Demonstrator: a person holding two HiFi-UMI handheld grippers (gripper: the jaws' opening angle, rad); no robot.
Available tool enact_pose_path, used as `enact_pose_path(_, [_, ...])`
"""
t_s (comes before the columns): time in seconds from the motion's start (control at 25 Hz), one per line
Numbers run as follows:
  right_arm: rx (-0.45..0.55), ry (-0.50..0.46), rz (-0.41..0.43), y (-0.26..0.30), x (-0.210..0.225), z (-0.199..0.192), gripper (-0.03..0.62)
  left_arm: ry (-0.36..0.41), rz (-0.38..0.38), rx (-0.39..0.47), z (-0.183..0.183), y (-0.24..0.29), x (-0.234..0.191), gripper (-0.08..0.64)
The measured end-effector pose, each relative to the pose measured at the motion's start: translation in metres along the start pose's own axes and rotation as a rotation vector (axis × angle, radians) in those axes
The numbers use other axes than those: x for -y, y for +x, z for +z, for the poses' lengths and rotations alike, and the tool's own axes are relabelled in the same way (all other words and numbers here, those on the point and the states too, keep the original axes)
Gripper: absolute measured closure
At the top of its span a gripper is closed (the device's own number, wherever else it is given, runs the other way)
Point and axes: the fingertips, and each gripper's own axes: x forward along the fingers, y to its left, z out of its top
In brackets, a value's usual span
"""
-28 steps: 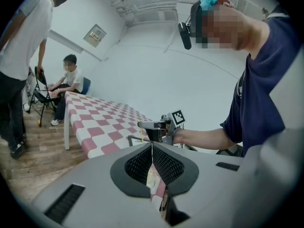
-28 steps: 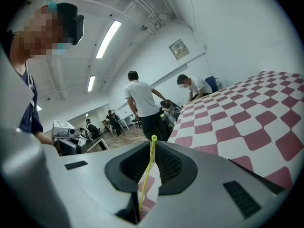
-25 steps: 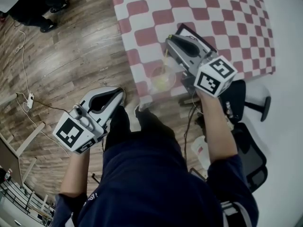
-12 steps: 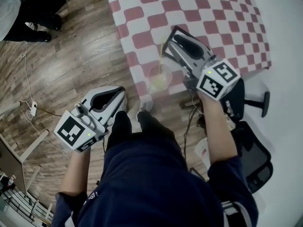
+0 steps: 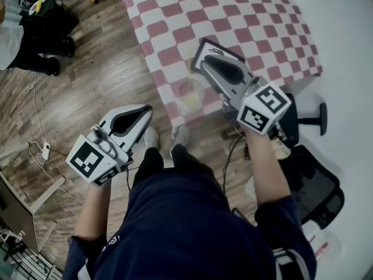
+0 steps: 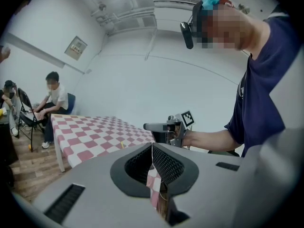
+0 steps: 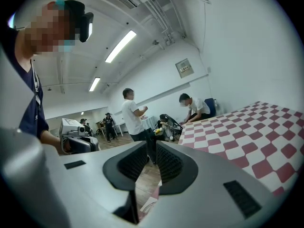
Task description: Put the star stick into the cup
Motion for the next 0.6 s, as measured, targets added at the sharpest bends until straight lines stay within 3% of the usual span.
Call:
enact_pose_path(0.24, [0.025, -0.019, -0.021, -0.022, -0.027, 0.009, 0.558, 0.050, -0.048, 0.011, 0.014, -0.005, 0.015, 0.526])
enact_pose_path(0.6, [0.028, 0.007, -0.059, -0.036, -0.065, -0.010, 0.574, 0.094, -0.123, 0.009, 0.024, -0.014, 0.029, 0.526])
